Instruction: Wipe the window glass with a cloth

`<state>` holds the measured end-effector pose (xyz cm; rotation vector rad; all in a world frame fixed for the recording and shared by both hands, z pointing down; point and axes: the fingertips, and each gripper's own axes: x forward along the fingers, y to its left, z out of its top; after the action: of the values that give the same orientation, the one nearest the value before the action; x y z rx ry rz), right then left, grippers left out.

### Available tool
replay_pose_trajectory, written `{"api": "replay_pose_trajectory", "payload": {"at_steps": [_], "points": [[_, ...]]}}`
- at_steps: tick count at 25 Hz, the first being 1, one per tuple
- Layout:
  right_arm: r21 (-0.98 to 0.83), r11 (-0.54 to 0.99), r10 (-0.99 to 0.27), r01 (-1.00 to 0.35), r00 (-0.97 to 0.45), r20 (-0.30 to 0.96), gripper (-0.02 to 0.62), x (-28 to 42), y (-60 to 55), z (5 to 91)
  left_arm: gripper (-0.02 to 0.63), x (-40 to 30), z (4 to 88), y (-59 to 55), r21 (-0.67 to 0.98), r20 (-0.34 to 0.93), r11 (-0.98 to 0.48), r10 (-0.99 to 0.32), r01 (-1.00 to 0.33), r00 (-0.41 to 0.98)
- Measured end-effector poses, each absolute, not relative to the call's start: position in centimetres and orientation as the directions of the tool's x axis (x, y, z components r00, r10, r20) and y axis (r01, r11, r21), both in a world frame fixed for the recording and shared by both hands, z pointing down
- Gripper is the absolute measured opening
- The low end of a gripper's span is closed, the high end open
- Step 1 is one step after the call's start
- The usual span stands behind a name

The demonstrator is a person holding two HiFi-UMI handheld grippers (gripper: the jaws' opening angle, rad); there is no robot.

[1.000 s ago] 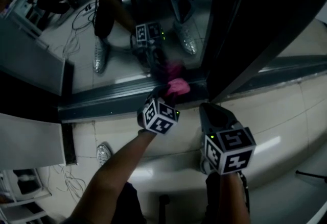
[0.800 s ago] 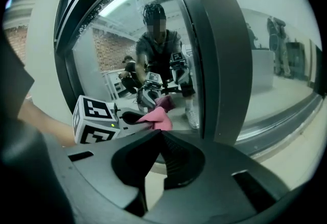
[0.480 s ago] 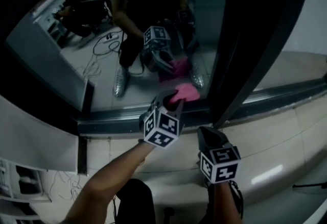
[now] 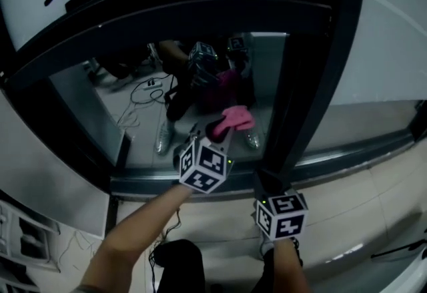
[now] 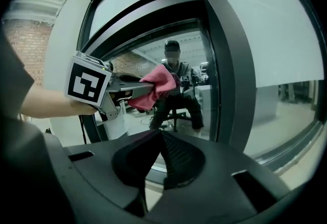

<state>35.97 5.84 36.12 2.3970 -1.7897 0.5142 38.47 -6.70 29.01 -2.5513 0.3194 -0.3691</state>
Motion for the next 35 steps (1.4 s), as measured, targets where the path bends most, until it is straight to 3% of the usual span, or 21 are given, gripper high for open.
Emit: {"api": "replay_pose_trajectory", "payload": {"at_steps": [15,35], "points": [[-0.019,-0.291,-0.932,-0.956,0.279,0.232,-0.002,33.7,6.6,26.0,0.058,36.0,10.9,-9.8,-0.644,0.003,-0.704,-0.393,-0.299,0.919],[0.022,-0.288,-0.930,-0.957,0.285,0.234,-0.002,33.5,5.9,24.8,0.058,36.5,9.5,-13.4,-0.552,-0.057,-0.735,-0.440,-0.395,0.896]]}}
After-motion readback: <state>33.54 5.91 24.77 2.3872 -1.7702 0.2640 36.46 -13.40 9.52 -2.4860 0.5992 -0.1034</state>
